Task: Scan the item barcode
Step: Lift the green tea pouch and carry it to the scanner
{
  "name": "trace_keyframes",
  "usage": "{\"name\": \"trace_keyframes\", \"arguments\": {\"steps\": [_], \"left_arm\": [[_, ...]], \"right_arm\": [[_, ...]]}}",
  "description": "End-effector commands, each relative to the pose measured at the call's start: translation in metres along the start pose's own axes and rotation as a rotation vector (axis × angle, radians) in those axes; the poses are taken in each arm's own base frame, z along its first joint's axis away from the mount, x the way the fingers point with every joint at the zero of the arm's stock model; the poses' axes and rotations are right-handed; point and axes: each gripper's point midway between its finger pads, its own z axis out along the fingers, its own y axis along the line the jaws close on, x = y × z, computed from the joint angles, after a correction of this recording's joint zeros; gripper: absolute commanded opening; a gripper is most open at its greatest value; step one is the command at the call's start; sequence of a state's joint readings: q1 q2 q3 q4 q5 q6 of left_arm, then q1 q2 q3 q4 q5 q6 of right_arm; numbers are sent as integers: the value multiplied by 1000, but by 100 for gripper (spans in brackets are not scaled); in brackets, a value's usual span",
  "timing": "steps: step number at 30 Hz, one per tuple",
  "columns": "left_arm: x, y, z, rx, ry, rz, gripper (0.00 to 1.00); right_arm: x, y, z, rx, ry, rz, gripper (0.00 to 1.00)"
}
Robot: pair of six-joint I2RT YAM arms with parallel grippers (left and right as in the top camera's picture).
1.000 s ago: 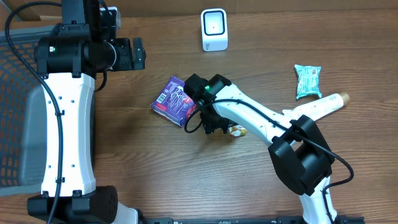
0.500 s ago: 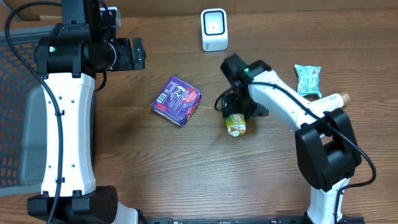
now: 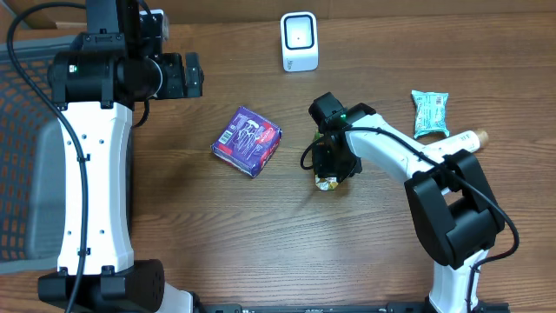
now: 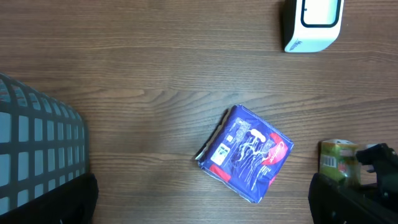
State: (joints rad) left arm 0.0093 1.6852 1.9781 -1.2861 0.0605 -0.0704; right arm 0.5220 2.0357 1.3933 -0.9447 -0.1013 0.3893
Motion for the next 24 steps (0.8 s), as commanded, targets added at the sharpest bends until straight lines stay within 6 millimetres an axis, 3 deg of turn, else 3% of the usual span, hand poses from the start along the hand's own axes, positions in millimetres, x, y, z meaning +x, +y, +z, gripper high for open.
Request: {"name": "trace_keyframes", "arguments": {"steps": [1,7,10,15,20,21,24], "left_arm": [[-2,0,-1,7,-8,20,99],[-2,0,-1,7,-8,20,100],[-2,0,-1,7,-8,20,100],[-2,0,-1,7,-8,20,99],[-2,0,-1,7,-8,20,99],[-2,0,-1,7,-8,20,100],[-2,0,-1,7,-8,20,100]], "right_arm": [[-3,0,-12,-16,-11,14,18],[-14,8,-45,-71,-49,22,7],[-18,25,-74,-193,-75,-35,6],[-10,75,-152,-646,-120,-316,10],[-9,86,-230,-999,-214,-453,8],[-8,87,-254,-1107,-244,-496,6],[-12,85,-274,-1162,-281,-510,6]]}}
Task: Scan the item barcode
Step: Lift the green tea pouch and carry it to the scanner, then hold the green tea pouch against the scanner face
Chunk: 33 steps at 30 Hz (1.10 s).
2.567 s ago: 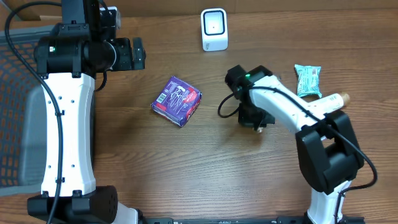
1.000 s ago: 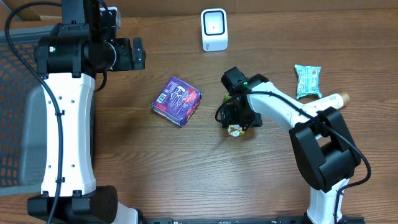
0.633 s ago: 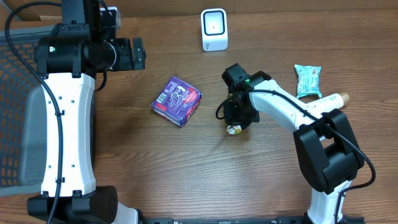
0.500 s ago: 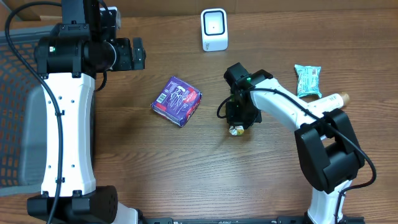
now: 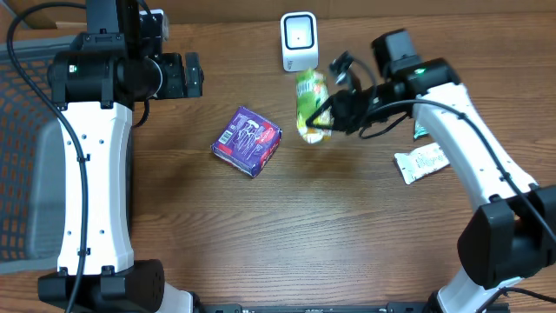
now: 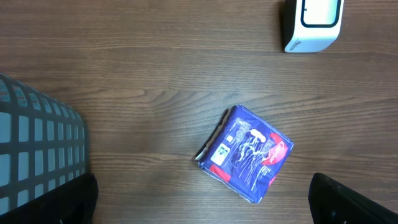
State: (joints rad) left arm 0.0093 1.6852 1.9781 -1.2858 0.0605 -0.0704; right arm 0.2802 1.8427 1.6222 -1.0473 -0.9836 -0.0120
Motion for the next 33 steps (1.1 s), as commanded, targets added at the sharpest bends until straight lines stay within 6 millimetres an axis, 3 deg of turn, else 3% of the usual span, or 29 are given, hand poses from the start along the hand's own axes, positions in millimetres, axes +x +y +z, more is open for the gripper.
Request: {"name": "trace_keyframes", "arguments": {"steps": [1,5,6,10,14,16,22,27,33], "left_arm": [[-2,0,-1,7,-7,20,100],[-2,0,-1,7,-7,20,100],[-2,0,-1,7,-7,20,100],[-2,0,-1,7,-7,20,100],[-2,0,-1,7,-7,20,100],[-2,0,-1,7,-7,20,100],[-2,0,-1,7,-7,20,100],[-2,0,-1,7,-7,20,100],[-2,0,-1,7,-7,20,100]], "right_arm": [[-17,66,-31,-246,-70,-165,6],[-41,61,-44,-96,-135,-109,5],[-59,63,-57,14,-197,-106,5],[-93,62,-93,298,-359,-149,4],[-130,36,-135,710,-579,-175,4],[-142,25,-141,873,-633,-222,4],[-178,-14,-128,1242,-657,-364,4],[-208,-70,-107,1547,-577,-511,4],[-227,-128,-97,1900,-388,-666,4]]}}
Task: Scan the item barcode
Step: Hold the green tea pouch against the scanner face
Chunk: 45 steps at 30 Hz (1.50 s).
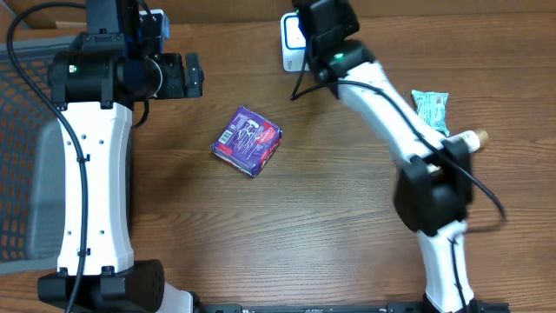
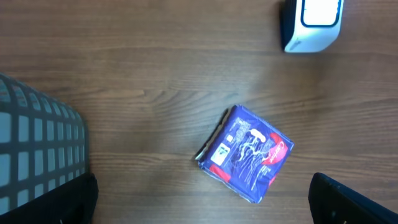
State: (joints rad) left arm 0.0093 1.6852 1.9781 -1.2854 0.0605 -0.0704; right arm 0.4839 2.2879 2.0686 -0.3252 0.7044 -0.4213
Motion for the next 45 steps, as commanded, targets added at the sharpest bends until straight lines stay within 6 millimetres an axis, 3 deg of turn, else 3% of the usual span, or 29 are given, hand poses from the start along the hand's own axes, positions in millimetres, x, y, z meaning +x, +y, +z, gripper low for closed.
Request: {"name": "trace_keyframes", "arguments": {"steps": [1,7,11,18,30,36,41,45], "left_arm": [[-2,0,-1,7,-7,20,100],[-2,0,-1,7,-7,20,99],[-2,0,-1,7,-7,20,99],[-2,0,-1,7,-7,20,100],[-2,0,-1,7,-7,20,100],[-2,0,-1,7,-7,20,99],[-2,0,-1,7,-7,20,99],[-2,0,-1,7,-7,20,100]], "right_arm": [[13,-28,13,241,77,-269,4],[24,3,38,196,64,-506,4],[33,20,45,145,60,-532,4],[29,40,43,84,16,-545,4],[38,64,48,-54,-13,-578,4],[41,57,51,-35,5,-577,4],[51,34,56,51,73,-572,4],[52,32,56,54,78,-571,4]]}}
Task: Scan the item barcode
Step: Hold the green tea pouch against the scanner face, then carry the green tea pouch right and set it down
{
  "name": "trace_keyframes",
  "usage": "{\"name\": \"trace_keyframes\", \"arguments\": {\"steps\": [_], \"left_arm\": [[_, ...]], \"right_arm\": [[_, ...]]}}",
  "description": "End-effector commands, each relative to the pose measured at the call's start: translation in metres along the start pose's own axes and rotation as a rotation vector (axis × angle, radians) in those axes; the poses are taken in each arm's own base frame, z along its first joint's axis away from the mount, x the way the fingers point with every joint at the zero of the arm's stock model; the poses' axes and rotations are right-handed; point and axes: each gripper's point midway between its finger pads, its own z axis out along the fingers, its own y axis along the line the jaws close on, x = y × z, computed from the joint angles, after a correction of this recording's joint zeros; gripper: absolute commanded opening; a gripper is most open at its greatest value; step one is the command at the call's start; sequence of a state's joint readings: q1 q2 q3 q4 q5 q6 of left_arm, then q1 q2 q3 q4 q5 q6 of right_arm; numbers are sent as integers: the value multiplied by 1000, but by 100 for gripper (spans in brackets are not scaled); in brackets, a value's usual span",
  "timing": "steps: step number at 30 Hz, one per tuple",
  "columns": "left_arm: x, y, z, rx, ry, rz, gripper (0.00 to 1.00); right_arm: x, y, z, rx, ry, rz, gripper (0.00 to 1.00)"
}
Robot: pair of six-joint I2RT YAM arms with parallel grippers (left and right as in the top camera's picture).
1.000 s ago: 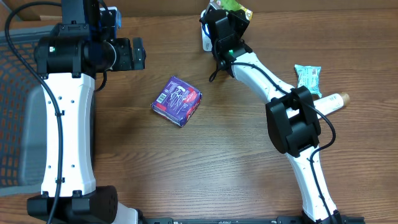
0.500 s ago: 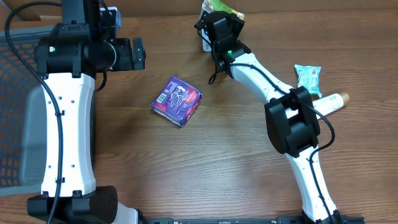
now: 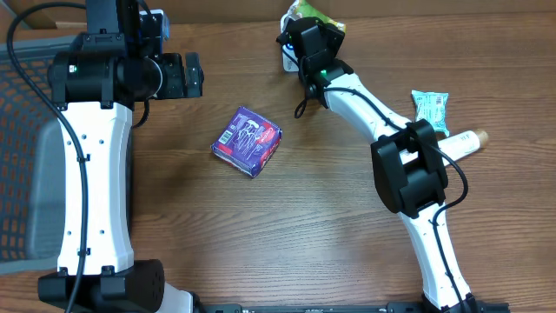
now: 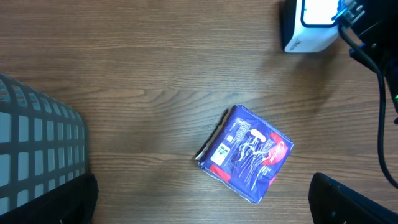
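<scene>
The white scanner (image 4: 311, 23) stands at the table's far edge; in the overhead view my right arm covers nearly all of it. My right gripper (image 3: 306, 26) is over the scanner, shut on the green packet (image 3: 314, 11), which sticks out toward the far edge. Its black wrist and cable (image 4: 373, 37) enter the left wrist view at the top right. My left gripper (image 3: 193, 76) hangs open at the far left, with nothing between its fingers (image 4: 326, 193).
A purple snack packet (image 3: 248, 141) lies mid-table, left of the scanner. A teal packet (image 3: 430, 111) and a cream bottle (image 3: 465, 141) lie at the right. A wire basket (image 3: 22, 130) fills the left side.
The right gripper has shifted a little over the scanner, and the green packet now shows beyond it at the far edge. The right arm now enters the left wrist view. The left arm has not moved.
The right gripper was down on the green packet on the table, right of the purple packet. Then it held the packet up in the air near the scanner. Then it was over the scanner, and it is still there with the packet.
</scene>
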State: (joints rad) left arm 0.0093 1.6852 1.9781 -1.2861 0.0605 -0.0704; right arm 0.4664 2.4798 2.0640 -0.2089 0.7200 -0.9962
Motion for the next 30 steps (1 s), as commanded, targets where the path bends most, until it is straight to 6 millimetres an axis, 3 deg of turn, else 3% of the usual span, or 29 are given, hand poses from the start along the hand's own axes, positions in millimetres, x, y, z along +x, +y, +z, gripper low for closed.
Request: {"name": "trace_keyframes", "arguments": {"steps": [1,14,19,22,25,28,30], "left_arm": [[-2,0,-1,7,-8,20,100],[-2,0,-1,7,-8,20,100],[-2,0,-1,7,-8,20,99],[-2,0,-1,7,-8,20,99],[-2,0,-1,7,-8,20,99],[-2,0,-1,7,-8,20,100],[-2,0,-1,7,-8,20,100]], "right_arm": [[3,-25,-2,61,21,50,4],[11,-24,4,35,26,41,4],[3,-18,-9,7,19,28,4],[-14,-25,-34,-36,-38,93,4],[-35,-34,-73,-150,-134,165,4],[-49,-38,-130,-343,-225,257,4],[-45,-46,-166,-431,-206,404,4]]}}
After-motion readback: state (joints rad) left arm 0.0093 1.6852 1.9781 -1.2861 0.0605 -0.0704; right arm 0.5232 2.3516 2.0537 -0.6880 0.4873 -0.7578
